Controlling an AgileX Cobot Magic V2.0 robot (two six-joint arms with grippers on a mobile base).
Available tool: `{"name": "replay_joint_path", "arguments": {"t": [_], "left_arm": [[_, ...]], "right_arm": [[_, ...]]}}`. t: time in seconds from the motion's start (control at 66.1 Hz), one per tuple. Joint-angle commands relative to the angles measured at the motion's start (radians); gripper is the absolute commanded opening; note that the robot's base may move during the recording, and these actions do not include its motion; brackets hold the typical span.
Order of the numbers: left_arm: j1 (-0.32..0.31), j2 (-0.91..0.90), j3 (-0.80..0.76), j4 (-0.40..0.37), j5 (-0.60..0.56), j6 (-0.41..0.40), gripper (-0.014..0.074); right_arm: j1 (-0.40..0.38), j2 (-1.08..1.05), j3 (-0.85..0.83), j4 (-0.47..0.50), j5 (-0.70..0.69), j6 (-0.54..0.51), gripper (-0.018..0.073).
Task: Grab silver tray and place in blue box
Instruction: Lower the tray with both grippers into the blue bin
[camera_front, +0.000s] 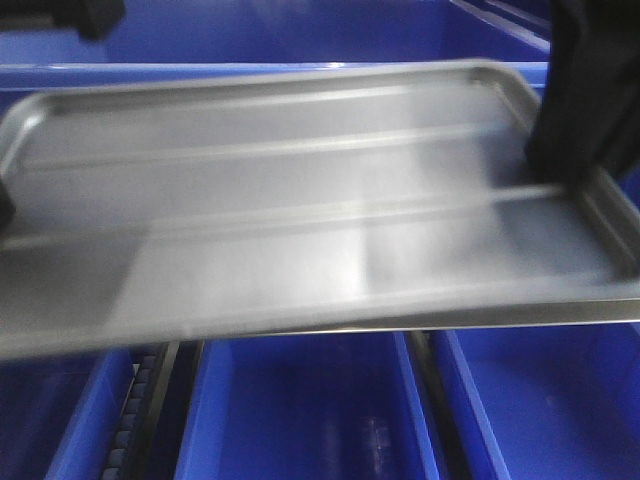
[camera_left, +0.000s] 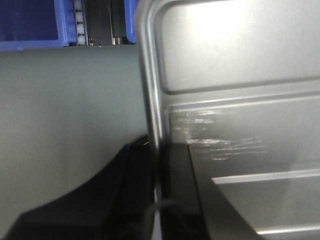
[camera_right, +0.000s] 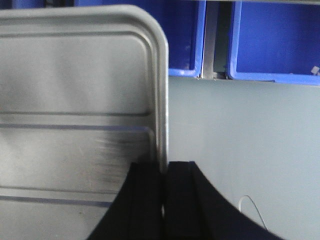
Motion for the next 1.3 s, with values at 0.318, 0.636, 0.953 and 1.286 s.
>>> {"name": "replay_joint_path", "arguments": {"t": [0.318,0.636,0.953,1.286], "left_arm": [[0.208,-0.024,-0.242,-0.018,-0.164,0.264,-0.0009],[0.410,0.065,-0.346,-0.209,-0.269,0.541,-0.0009],[0.526,0.263,-0.572,-0.298,-0.287,0.690,-0.0009],[0.622,0.457,-0.790,-0.320,-0.327,0.734,-0.0009]], "right_arm": [[-0.105,0.022,-0.231,-0.020,-0.128,-0.150,0.0059],[-0.212,0.189,-0.458,0.044,-0.174,-0.296,0.0060],[-0.341,0.364,-0.673,0.182,-0.224,-0.440,0.0060],[-0.458,0.518,-0.826,0.199,-0.296,-0.477,0.0060]]}}
